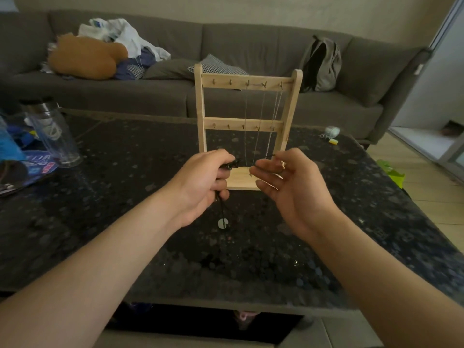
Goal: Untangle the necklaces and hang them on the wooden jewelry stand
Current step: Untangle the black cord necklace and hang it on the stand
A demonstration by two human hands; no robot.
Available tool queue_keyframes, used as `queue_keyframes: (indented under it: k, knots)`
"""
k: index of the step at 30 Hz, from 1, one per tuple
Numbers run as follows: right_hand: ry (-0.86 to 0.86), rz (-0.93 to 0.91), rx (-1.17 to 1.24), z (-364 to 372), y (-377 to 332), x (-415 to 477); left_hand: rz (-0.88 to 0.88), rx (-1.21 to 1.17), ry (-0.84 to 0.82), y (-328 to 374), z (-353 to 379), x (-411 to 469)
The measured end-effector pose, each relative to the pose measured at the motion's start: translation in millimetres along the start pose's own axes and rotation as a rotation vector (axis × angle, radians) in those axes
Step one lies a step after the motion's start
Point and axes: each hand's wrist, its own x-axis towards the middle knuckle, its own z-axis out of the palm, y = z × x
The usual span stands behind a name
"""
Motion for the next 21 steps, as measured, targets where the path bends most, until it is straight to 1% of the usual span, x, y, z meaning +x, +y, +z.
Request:
queue_keyframes:
  k: [3,5,10,16,21]
  knots:
    - [-0.08,0.019,-0.003,-1.0,-0.9,-2.0,0.0,-0.015,-0.024,-1.3,-1.8,1.2]
    - [-0.089,0.013,-0.04,-1.5,-0.5,-1.7,0.005,-0.004,-0.052,-2.2,-3.9,3.0]
    - [-0.076,-0.105,-0.142,-4.2,5.2,2.3,-0.007,-0.019,-0.117,-3.9,-5.9,4.4]
    - [-0.068,-0.241,-0.379,-8.9,7.5,5.5,0.028,0.02,-0.13,-10.2,-4.3,6.2]
    - [-0.07,-0.388,-0.625,-11.6,11.1,4.4,0.123,0.182,-0.089,-13.0,-6.3,8.6]
